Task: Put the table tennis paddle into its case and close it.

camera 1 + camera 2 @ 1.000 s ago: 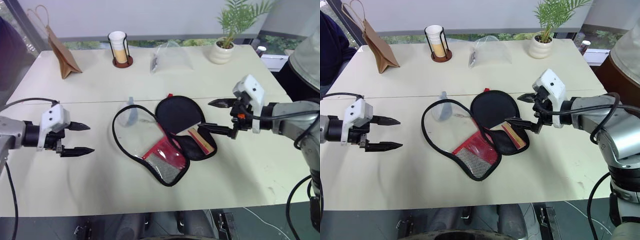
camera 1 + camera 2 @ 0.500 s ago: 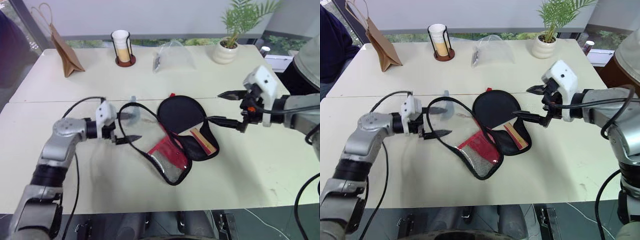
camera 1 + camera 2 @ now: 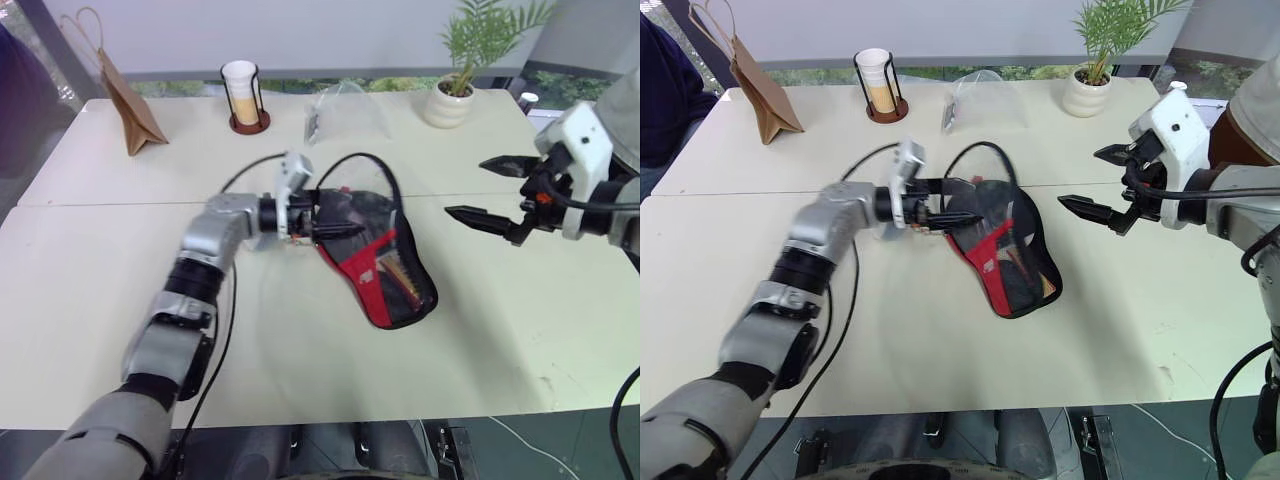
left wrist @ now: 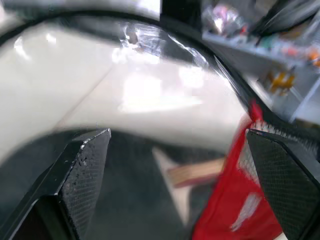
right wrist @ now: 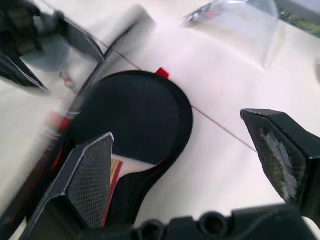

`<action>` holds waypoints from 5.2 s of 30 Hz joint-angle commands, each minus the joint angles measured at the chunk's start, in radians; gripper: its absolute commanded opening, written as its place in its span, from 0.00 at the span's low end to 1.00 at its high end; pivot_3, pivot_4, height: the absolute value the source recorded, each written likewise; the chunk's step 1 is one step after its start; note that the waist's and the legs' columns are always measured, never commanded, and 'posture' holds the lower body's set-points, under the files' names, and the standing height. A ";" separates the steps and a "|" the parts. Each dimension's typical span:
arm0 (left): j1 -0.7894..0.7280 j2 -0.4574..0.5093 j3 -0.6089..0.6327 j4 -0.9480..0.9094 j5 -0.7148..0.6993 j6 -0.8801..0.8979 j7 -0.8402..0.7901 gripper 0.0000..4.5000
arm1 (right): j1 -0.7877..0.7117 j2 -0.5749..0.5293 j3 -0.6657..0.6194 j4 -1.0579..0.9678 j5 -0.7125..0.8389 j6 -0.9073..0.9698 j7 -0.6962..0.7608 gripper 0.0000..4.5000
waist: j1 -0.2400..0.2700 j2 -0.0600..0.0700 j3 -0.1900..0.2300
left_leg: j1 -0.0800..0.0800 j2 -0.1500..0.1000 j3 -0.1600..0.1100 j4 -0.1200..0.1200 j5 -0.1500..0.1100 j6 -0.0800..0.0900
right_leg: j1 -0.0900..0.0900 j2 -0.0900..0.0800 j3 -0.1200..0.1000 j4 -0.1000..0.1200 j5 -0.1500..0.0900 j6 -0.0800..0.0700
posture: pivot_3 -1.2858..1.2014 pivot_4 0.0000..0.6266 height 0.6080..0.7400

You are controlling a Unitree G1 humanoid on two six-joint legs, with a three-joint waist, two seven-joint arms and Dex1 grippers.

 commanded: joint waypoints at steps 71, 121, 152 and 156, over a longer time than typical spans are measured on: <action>0.434 0.585 0.189 -0.954 -0.289 0.339 -0.093 1.00 | 0.382 0.441 0.111 -0.045 0.242 0.658 -0.037 0.01 | -0.006 -0.010 -0.010 | 0.012 0.001 -0.003 -0.005 -0.001 0.000 | 0.011 0.000 0.000 -0.002 -0.003 -0.005 | 0.52 0.24 0.95; 0.390 0.577 0.131 -0.682 -0.064 0.097 -0.100 1.00 | 0.031 0.133 0.276 0.020 0.077 -0.110 -0.002 0.99 | -0.006 -0.004 -0.006 | 0.006 0.005 0.001 -0.006 -0.005 0.005 | 0.010 0.000 -0.003 -0.016 -0.003 -0.005 | 0.52 0.24 0.95; 0.223 0.376 -0.013 -0.194 0.272 -0.253 0.051 1.00 | 0.065 0.446 0.652 0.415 -0.439 -0.577 0.147 0.99 | -0.005 -0.006 -0.008 | 0.019 0.003 0.000 -0.004 -0.004 0.004 | 0.016 0.000 -0.003 -0.010 0.001 0.000 | 0.52 0.24 0.95; 0.179 0.339 -0.009 -0.104 0.292 -0.281 0.082 0.94 | 0.074 0.449 0.652 0.398 -0.446 -0.568 0.149 1.00 | -0.004 -0.006 -0.008 | 0.019 0.003 0.000 -0.004 -0.004 0.004 | 0.015 0.001 -0.003 -0.010 0.001 0.000 | 0.52 0.24 0.95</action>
